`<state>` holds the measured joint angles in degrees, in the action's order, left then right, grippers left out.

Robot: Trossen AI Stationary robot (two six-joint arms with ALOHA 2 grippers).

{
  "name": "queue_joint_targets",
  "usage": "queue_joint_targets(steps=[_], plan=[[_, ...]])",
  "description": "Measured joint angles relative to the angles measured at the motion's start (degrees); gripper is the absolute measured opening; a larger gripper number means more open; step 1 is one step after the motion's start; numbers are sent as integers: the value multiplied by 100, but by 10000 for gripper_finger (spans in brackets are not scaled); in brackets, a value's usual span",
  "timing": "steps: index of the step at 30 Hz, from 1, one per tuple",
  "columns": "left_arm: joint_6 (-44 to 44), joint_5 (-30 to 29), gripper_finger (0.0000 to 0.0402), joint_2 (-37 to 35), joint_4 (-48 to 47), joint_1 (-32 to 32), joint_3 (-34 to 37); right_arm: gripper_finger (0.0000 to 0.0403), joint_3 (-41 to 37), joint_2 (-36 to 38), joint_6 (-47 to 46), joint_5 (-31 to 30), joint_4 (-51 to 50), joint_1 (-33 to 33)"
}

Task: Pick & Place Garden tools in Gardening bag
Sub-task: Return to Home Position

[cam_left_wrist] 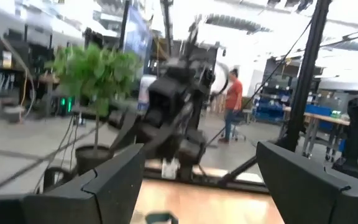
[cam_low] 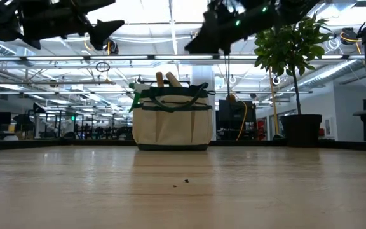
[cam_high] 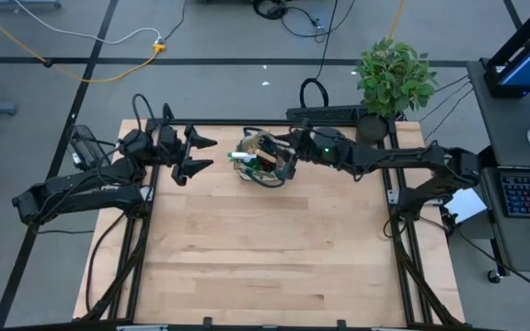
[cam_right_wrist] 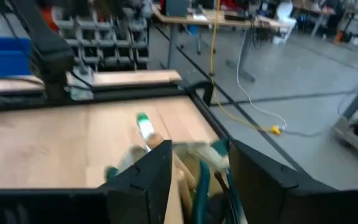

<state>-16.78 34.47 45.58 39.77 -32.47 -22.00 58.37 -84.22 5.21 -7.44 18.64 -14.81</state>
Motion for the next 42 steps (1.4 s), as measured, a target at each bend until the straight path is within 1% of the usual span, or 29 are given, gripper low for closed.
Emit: queue_joint_targets(steps=[3,5,6,9,12,13,15,18,20,23,25,27,30,35,38,40,42], plan=[[-209,-3,310,2,-326,0,0,141,-5,365,-8,2,-21,141],[-491,-5,310,2,-542,0,0,128,-2,690,-137,22,-91,208],[-485,-1,310,2,-680,0,0,119,-2,859,-236,24,-214,225],[-58,59,310,7,-901,68,1,79,-2,1344,-506,20,-708,217],[257,112,310,-29,-750,243,2,24,-2,1796,-638,14,-1331,214],[293,113,310,-69,-710,319,2,12,-2,1928,-645,17,-1510,218],[411,113,310,-180,-717,494,2,9,-2,2145,-678,6,-1829,254],[582,59,310,-428,-1012,735,2,12,-4,2406,-726,-6,-2170,315],[658,-51,310,-660,-1200,837,2,5,-9,2539,-709,-15,-2315,381],[756,-183,310,-1080,-1556,967,2,3,-204,2759,-670,-38,-2338,457],[807,-335,310,-1376,-1811,1098,2,2,-413,2955,-767,-255,-2324,520],[805,-662,310,-1637,-2056,1264,2,1,-663,3178,-888,-582,-2320,606],[657,-1455,310,-1932,-2485,1678,2,1,-1004,3517,-969,-1123,-2337,778],[780,-2925,310,-1921,-2842,2714,5,1,-1503,4025,-1051,-1907,-2342,1023],[896,-3745,310,-1903,-2831,3307,142,1,-1819,4263,-1208,-2316,-2371,1145],[1108,-3975,310,-2027,-2845,3573,287,1,-2014,4419,-1221,-2414,-2370,1192],[1288,-3997,310,-2308,-2824,3704,407,1,-2165,4565,-1210,-2410,-2375,1194]])
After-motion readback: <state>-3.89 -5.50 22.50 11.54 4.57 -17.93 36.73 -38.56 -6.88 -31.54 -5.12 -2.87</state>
